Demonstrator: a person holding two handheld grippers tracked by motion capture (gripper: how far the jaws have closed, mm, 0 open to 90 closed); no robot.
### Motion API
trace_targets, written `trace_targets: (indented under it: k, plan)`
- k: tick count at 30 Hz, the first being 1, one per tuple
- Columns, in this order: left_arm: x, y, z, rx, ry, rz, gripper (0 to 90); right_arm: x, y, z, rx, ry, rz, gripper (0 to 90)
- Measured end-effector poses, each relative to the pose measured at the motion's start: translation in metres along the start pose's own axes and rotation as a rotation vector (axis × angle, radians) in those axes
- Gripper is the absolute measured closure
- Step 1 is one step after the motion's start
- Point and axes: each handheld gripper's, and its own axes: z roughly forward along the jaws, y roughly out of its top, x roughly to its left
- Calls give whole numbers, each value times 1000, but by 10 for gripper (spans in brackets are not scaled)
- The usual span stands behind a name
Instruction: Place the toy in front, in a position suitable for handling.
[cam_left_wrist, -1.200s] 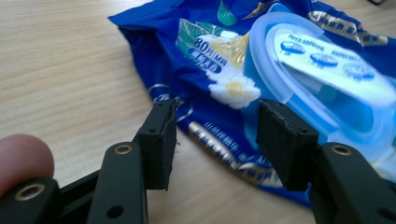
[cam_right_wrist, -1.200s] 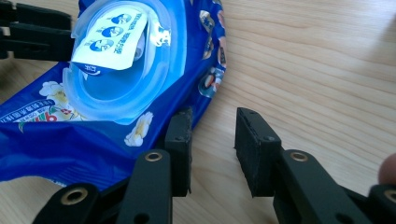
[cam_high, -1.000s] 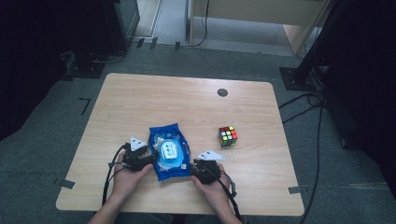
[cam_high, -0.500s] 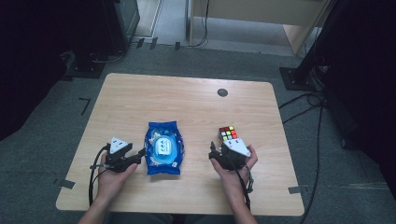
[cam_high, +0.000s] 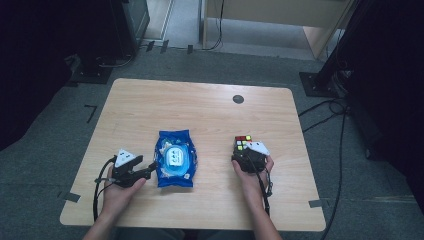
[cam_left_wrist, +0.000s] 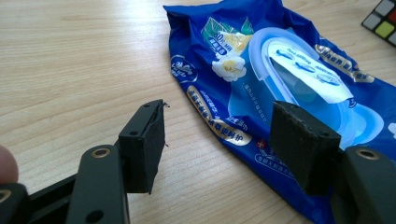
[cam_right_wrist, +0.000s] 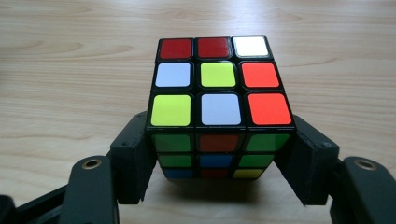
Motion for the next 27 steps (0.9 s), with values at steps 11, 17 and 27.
trace_targets:
  k: [11,17,27]
  plan:
    - [-8,4,0,-30,-7,4,362,42,-9,-21,-20,47,-6,302]
    - [-13,7,-1,-40,-24,10,365,58,-3,-47,-147,8,-73,245]
    - [-21,8,0,-31,-40,25,390,123,-11,-50,-52,425,-240,410]
